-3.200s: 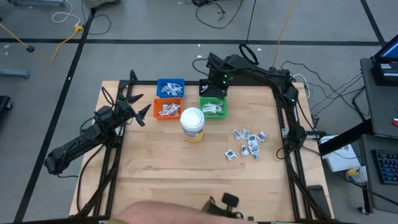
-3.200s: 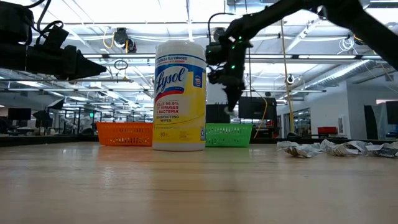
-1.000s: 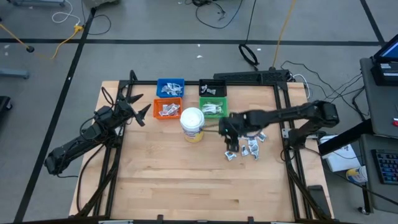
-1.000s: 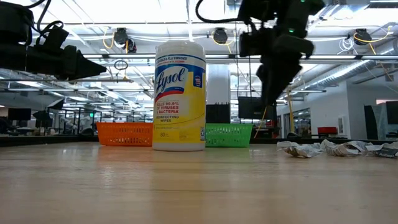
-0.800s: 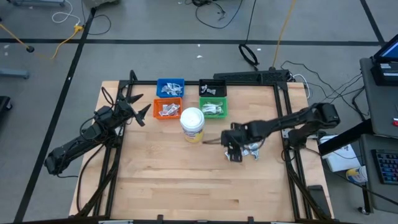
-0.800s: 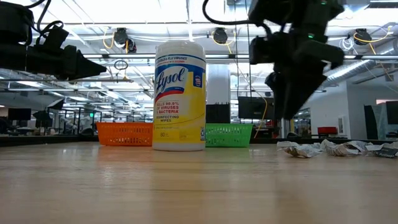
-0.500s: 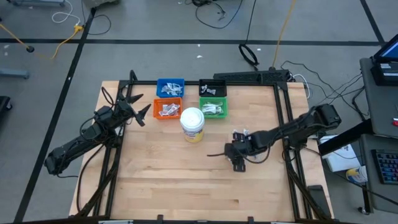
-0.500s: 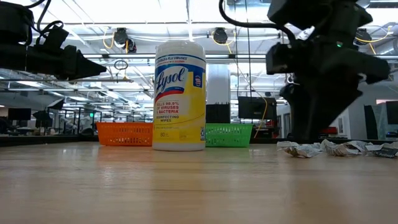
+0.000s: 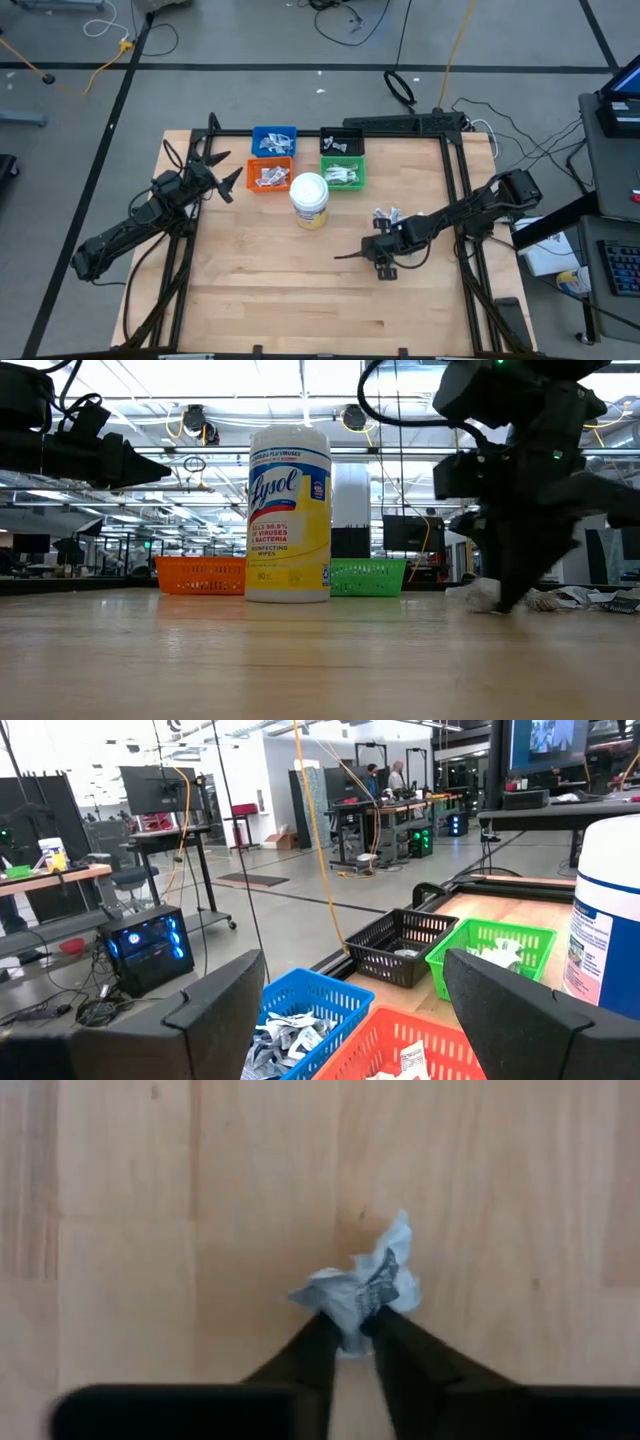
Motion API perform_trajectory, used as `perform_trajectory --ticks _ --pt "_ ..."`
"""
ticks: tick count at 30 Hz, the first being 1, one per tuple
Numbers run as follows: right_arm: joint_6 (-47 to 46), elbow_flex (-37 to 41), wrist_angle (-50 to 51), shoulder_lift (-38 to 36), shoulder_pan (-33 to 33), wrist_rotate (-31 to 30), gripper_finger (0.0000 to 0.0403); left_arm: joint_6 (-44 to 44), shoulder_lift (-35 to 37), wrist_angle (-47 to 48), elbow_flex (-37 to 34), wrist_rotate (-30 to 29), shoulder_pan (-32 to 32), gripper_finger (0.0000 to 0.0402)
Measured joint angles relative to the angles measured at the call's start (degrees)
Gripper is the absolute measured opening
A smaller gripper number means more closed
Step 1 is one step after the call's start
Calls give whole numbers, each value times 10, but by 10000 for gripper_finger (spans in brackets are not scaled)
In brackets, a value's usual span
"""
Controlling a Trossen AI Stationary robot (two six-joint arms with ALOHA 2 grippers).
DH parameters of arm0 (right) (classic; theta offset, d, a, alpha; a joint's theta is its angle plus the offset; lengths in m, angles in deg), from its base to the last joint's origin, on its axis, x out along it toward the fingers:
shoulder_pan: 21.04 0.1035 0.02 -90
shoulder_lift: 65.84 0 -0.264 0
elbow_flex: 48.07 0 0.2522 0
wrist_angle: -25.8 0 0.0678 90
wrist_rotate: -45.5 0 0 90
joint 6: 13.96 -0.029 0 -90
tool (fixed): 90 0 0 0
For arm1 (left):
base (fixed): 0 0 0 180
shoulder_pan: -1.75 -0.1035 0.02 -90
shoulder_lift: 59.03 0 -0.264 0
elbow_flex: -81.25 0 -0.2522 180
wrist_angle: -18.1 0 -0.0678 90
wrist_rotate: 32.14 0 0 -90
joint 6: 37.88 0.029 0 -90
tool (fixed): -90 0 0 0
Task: Pick & Place First Aid Supplies
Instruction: Put the black towelette pack into the black bin
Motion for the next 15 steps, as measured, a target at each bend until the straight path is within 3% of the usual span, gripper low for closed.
perform_trajectory --ticks 3,15 --pt "24 -12 16 -17 -1 -7 13 0 0 0 0 0 0 310" --pt "113 -108 193 -75 -78 -17 8 0 0 0 0 0 0 310"
